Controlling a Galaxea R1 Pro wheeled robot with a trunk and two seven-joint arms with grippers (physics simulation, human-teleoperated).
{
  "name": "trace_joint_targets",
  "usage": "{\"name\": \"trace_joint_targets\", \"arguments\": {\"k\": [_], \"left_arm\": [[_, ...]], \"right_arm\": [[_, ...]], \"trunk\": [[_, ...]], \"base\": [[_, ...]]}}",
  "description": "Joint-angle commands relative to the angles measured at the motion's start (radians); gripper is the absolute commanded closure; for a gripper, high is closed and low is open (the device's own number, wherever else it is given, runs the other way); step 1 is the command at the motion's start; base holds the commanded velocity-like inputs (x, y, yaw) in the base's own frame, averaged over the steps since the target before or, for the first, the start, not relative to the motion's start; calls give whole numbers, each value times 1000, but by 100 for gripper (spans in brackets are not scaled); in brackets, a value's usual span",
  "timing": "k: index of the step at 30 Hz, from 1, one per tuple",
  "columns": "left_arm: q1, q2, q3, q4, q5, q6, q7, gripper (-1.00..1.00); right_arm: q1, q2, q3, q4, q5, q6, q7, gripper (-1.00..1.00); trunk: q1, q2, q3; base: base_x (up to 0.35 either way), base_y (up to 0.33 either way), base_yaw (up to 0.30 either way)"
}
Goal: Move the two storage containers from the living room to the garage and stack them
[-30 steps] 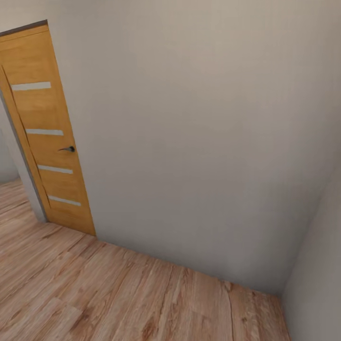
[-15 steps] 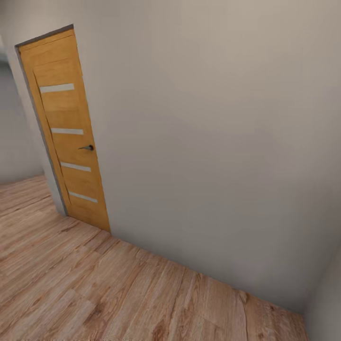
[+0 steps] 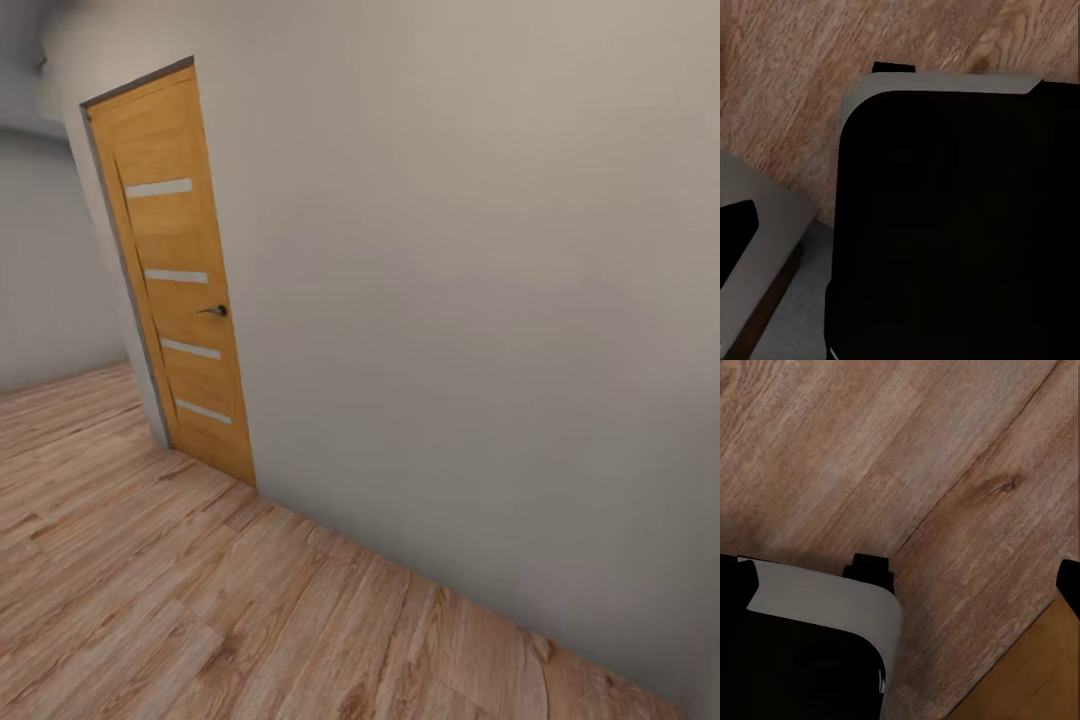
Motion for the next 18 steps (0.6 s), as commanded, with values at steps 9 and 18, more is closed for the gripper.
{"name": "trace_joint_targets", "arguments": {"k": [9,18], "left_arm": [[0,1,0,0,9,-2,0,-100],[0,0,0,0,9,-2,0,-100]], "right_arm": [[-1,1,7,3,-11,-5,6,-100],[-1,0,7,3,-11,-9,6,-100]], "trunk": [[0,0,-1],[0,0,-1]], "base": [[311,0,2],[206,0,112]]}}
